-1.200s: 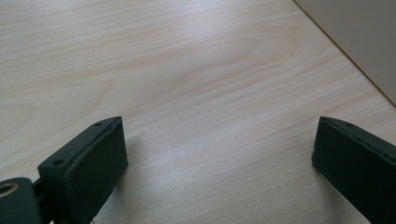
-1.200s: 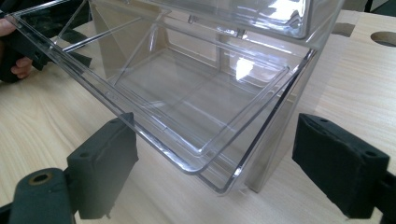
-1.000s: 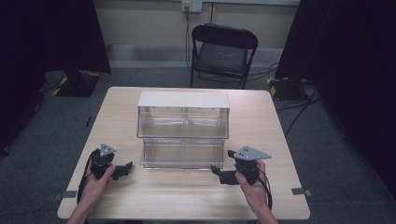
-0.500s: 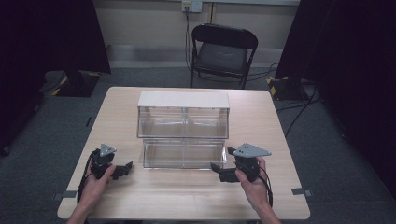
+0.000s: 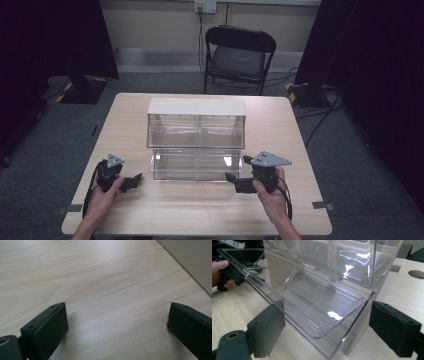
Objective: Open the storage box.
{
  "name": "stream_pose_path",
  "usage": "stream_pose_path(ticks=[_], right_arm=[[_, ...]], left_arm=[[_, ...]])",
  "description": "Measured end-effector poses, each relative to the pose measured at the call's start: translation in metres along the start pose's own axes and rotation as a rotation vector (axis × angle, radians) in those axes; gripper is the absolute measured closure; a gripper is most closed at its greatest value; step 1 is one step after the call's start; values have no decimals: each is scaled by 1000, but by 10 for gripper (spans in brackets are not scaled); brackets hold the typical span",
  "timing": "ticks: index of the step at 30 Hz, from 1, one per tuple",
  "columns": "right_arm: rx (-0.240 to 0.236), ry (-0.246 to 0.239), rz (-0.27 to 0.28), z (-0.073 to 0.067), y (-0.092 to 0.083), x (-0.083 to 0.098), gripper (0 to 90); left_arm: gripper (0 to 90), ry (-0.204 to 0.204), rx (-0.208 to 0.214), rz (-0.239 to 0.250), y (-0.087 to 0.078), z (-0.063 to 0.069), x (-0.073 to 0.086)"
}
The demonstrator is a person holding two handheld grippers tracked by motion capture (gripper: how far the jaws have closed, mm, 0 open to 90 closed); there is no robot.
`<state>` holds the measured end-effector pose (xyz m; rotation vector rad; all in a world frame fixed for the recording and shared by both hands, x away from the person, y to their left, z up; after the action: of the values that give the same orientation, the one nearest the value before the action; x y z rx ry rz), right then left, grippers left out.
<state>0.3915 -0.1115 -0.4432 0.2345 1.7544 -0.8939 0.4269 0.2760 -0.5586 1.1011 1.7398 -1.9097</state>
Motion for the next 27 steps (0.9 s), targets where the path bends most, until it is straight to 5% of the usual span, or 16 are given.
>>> stream_pose_path(ticks=[27], right_arm=[[10,-1,9,-1,3,-10,131]], left_arm=[[26,0,0,0,0,0,0]])
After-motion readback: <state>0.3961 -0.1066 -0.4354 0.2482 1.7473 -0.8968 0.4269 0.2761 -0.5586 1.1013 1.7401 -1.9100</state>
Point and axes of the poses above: each handheld gripper's, and its own axes: y roughly forward along the jaws, x roughly out of its underside, z roughly to its right, the point moved 8 cm from there along y, roughly forward along the jaws, and after that the axes turned 4 degrees about -x, right-handed, at the moved point
